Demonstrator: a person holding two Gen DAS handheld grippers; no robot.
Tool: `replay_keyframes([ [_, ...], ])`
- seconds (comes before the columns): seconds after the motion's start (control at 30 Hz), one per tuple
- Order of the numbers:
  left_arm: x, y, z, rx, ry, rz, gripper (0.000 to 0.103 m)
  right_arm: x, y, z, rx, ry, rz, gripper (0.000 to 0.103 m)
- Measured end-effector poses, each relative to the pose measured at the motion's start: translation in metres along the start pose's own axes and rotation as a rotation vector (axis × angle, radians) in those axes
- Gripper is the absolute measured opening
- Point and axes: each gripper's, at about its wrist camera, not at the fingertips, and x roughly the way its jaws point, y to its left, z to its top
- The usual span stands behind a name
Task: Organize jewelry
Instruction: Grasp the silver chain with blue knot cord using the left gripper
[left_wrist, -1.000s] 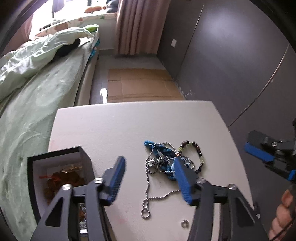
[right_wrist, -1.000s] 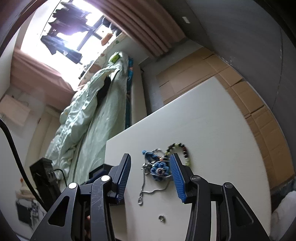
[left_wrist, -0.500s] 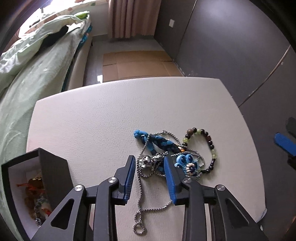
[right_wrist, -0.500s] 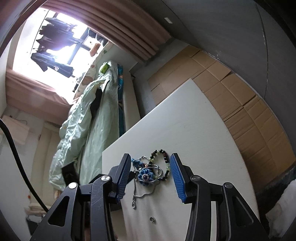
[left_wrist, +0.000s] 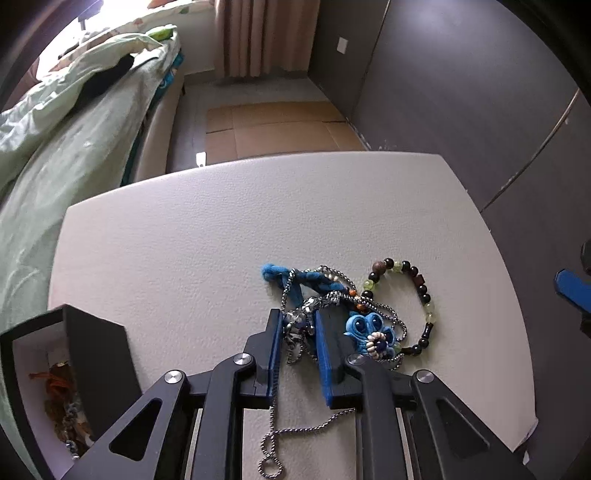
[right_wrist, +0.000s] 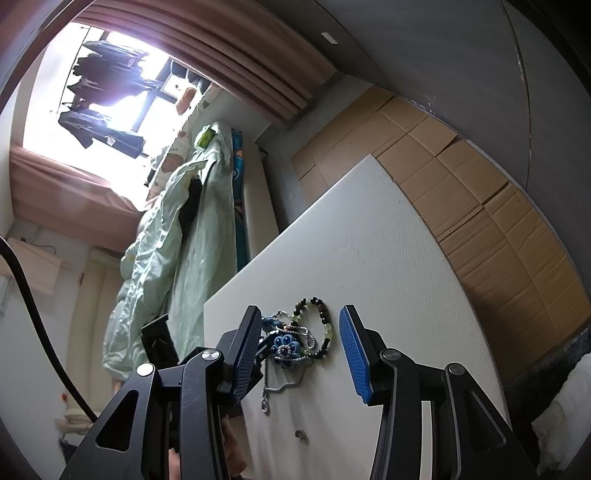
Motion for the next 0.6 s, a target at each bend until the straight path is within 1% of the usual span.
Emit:
replay_keyframes([
  [0.23,-0.031,0.005,0.003,-0.008,-0.066,-0.024,0.018,0.003,0.001,-0.001,-0.005,0.005,-0.008,0.045],
  [0.37,-0.051,0.006,0.007,-0.02,-0.118,-0.043,0.018,0.01,0.004,-0.002,-0.017,0.024,-0.017,0.045],
  [0.47,-0.067,0.008,0.009,-0.028,-0.161,-0.059,0.018,0.018,0.006,-0.003,-0.043,0.047,-0.044,0.045],
  [0.6,-0.093,0.009,0.008,-0.033,-0.227,-0.067,0.018,0.037,0.012,-0.006,-0.111,0.094,-0.112,0.045],
])
